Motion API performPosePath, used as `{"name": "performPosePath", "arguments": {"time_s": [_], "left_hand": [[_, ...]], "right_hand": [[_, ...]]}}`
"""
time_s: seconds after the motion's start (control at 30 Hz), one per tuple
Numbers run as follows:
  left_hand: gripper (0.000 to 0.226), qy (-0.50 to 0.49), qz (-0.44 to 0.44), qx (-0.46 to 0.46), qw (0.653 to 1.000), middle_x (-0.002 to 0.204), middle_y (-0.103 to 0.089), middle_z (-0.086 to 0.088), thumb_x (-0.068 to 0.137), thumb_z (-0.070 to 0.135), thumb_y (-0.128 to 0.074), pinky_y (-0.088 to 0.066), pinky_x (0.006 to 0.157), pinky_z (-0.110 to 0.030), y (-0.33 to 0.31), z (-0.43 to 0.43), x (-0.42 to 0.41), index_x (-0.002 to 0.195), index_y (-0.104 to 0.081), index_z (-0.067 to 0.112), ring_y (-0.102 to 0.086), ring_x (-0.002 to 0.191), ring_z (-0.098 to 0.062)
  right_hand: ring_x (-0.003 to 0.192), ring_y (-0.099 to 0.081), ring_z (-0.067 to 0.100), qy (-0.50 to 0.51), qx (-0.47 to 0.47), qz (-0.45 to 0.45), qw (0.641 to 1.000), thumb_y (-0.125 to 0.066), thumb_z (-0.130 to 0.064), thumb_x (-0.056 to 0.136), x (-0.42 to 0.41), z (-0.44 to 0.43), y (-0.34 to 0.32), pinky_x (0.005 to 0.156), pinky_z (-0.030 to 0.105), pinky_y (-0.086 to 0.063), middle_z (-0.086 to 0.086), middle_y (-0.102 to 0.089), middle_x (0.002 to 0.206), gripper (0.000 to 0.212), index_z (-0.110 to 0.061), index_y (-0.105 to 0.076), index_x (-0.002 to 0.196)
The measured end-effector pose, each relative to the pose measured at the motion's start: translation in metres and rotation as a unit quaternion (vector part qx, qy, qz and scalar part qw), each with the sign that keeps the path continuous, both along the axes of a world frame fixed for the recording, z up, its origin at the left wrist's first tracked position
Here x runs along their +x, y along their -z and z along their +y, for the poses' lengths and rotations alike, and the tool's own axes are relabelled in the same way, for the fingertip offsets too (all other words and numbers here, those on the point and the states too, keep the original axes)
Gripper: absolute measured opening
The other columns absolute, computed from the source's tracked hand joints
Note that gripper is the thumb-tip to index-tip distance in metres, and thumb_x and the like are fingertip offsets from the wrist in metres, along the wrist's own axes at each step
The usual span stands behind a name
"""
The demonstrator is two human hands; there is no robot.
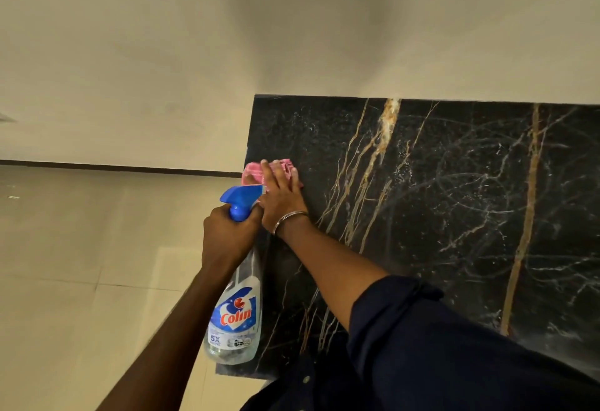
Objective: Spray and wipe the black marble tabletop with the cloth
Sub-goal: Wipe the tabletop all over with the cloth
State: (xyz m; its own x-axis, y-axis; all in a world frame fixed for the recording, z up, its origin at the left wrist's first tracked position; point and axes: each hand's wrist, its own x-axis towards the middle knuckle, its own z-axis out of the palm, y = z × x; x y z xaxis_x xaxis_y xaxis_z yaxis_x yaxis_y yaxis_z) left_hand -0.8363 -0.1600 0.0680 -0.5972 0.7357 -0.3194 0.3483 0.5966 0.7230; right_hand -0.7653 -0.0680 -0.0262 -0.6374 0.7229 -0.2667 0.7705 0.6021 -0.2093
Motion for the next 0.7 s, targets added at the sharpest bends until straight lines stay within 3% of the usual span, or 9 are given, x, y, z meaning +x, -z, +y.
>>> {"name": "performPosePath", "arguments": {"time_s": [0.03,0.13,0.27,0.43,0.6,0.7], "left_hand": [[0.029,-0.003,0.004,-0.003,1.0,0.062,-0.057,-0.002,0.088,0.037,-0.066,-0.039,0.054,-0.019,0.0,0.0,-0.001,0.085,-0.06,0.009,-0.055,0.055,-0.014],[0.029,-0.006,0.006,-0.007,1.0,0.061,-0.057,-0.002,0.088,0.037,-0.067,-0.038,0.054,-0.02,-0.001,0.002,-0.004,0.084,-0.061,0.008,-0.054,0.055,-0.013],[0.026,0.016,-0.009,0.001,1.0,0.064,-0.058,-0.002,0.09,0.033,-0.066,-0.04,0.056,-0.02,-0.002,0.007,-0.001,0.087,-0.061,0.007,-0.055,0.057,-0.013],[0.027,0.028,-0.024,0.018,0.999,0.067,-0.06,-0.003,0.09,0.033,-0.065,-0.041,0.057,-0.019,-0.001,0.015,0.005,0.091,-0.061,0.006,-0.057,0.059,-0.014],[0.025,0.034,-0.033,0.026,0.999,0.067,-0.059,-0.003,0.091,0.032,-0.064,-0.042,0.058,-0.018,0.0,0.013,0.013,0.092,-0.061,0.007,-0.057,0.06,-0.013],[0.026,0.039,-0.033,0.014,0.999,0.068,-0.06,-0.004,0.09,0.034,-0.064,-0.043,0.058,-0.019,0.001,0.008,0.016,0.093,-0.061,0.008,-0.058,0.06,-0.014]], "right_hand": [[0.151,0.003,0.034,-0.01,0.002,0.004,1.0,-0.043,-0.042,0.099,0.002,0.001,0.0,0.118,0.06,-0.002,0.009,-0.001,0.165,0.053,-0.024,-0.037,0.148],[0.15,-0.003,0.034,-0.018,0.027,-0.021,0.999,-0.041,-0.053,0.098,0.027,0.015,0.006,0.119,0.059,-0.002,0.01,-0.005,0.164,0.067,-0.03,-0.015,0.155],[0.151,0.0,0.033,0.111,0.034,-0.033,0.993,-0.03,-0.059,0.099,0.101,0.041,0.01,0.12,0.056,-0.004,0.008,0.002,0.165,0.069,-0.035,0.001,0.155],[0.15,0.005,0.034,0.227,0.029,-0.072,0.971,-0.029,-0.056,0.101,0.19,0.06,0.007,0.12,0.055,-0.004,0.011,0.007,0.164,0.071,-0.03,0.007,0.156],[0.149,0.01,0.04,0.234,0.01,-0.061,0.97,-0.028,-0.062,0.098,0.161,0.037,0.0,0.118,0.058,0.004,0.018,0.013,0.162,0.079,-0.024,0.009,0.156],[0.149,0.009,0.038,0.184,-0.005,-0.051,0.982,-0.029,-0.054,0.101,0.129,0.012,-0.003,0.119,0.059,-0.002,0.016,0.013,0.163,0.072,-0.026,0.009,0.156]]}}
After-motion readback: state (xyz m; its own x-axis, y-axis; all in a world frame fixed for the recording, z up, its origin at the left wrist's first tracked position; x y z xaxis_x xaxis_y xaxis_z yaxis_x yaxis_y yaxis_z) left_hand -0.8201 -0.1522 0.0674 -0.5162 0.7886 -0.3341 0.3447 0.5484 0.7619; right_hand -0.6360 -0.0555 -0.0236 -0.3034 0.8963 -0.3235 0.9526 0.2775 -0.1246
